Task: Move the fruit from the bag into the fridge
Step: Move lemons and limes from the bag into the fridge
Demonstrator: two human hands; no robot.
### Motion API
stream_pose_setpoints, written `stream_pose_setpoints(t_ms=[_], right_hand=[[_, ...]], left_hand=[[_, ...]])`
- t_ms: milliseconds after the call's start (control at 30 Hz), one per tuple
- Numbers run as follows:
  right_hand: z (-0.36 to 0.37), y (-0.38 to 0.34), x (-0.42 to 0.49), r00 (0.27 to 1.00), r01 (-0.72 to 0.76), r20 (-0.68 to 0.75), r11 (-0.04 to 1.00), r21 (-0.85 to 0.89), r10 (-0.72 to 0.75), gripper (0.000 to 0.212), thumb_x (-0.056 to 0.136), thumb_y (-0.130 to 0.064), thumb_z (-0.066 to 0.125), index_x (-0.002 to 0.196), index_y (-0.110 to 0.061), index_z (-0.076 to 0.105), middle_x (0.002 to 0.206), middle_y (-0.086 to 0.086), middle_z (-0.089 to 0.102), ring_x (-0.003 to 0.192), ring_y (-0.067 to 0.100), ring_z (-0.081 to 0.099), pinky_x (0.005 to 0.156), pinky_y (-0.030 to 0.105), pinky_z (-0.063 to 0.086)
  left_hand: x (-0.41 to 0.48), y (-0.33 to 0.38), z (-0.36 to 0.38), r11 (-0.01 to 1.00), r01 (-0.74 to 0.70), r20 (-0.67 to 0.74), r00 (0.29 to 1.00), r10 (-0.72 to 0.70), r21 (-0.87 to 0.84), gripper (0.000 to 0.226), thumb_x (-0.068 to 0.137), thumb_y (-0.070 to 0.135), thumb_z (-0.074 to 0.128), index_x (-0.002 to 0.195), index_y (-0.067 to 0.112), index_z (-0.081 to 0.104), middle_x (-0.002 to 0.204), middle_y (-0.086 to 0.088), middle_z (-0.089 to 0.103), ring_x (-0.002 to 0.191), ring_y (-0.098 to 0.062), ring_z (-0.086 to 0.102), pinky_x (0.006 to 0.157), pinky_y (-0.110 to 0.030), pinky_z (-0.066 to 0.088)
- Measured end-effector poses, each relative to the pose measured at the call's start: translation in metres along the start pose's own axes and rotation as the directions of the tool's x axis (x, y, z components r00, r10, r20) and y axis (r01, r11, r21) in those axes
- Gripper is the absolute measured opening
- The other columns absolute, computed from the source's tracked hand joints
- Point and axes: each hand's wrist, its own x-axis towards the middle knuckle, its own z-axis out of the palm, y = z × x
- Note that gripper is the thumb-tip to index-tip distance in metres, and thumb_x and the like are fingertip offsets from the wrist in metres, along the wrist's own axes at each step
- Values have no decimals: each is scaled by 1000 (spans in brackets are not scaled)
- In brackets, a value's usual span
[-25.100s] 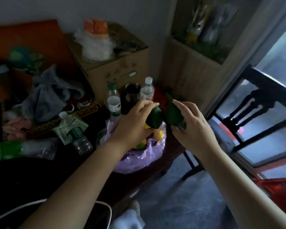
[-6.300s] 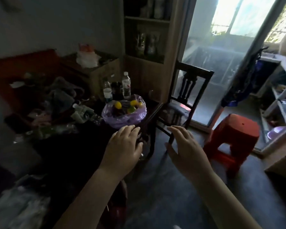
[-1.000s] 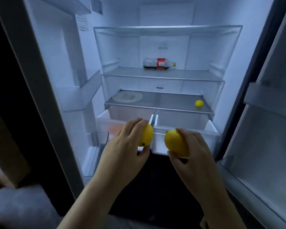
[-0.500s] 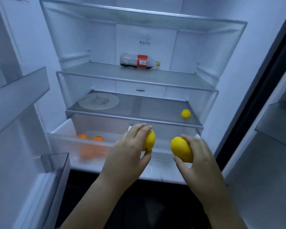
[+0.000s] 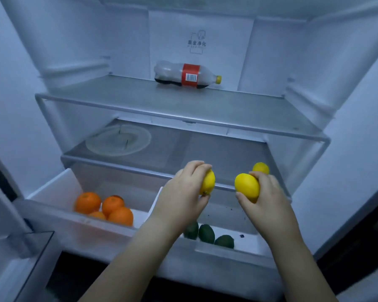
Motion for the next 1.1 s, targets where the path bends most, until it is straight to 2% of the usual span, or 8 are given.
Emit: stream_pose_setpoints(t_ms=[167,300,433,533,600,867,967,1100], right_hand=[[30,30,57,999,11,-39,998,-60,-14,44,77,-24,71,116,-13,54,111,7,55,108,29,48,85,31,35],[51,44,99,999,-35,7,985,-171,37,42,77,-26,68,114,-10,57,106,14,60,104,35,52,85,37,42],[76,63,134,1000,0,15,959,-283,4,45,63,-34,63,97,-4,63,90,19,62,83,41,58,70,39,45],[87,72,147,999,22,49,933,-359,-5,50,47,-27,84,87,-4,65,76,17,63,67,40,60,58,39,49],[90,76,149,999,35,51,922,-385,-16,53,40,-27,89,82,-6,66,71,14,63,62,37,60,51,37,49],[97,81,146,999,46,35,894,-445,-34,60,40,-35,89,89,-9,67,77,12,65,72,35,62,56,33,48],[96,77,144,998,57,18,894,-445,-54,63,40,-35,88,92,-7,68,81,13,66,76,35,63,59,35,50],[85,67,132,992,71,-63,911,-407,-106,53,61,-35,76,102,-4,64,96,16,65,90,38,60,75,39,51]], left_hand=[[67,-19,37,999,0,136,991,-5,37,54,80,24,67,128,25,43,132,6,41,108,-23,50,70,-32,42],[115,-33,71,989,-20,282,959,-22,146,58,78,29,68,128,23,40,128,-2,40,108,-28,51,71,-33,41],[153,-46,100,987,-11,408,911,-56,160,69,75,32,74,134,22,38,135,-4,40,116,-28,49,85,-36,44],[167,-52,113,989,6,451,890,-72,146,70,77,33,73,135,22,36,136,-4,39,116,-28,49,84,-35,43],[170,-57,121,993,5,471,880,-62,121,68,78,32,72,135,21,36,135,-4,40,116,-28,49,82,-35,42],[164,-71,141,999,15,448,893,-32,41,67,75,33,74,129,18,38,130,-5,43,116,-25,47,84,-34,41],[165,-73,143,999,7,464,885,-28,47,80,72,35,76,137,19,33,138,-5,38,122,-25,43,89,-36,42],[161,-69,139,996,-18,461,887,-27,92,96,73,45,74,147,20,18,148,-3,28,133,-23,33,98,-35,36]])
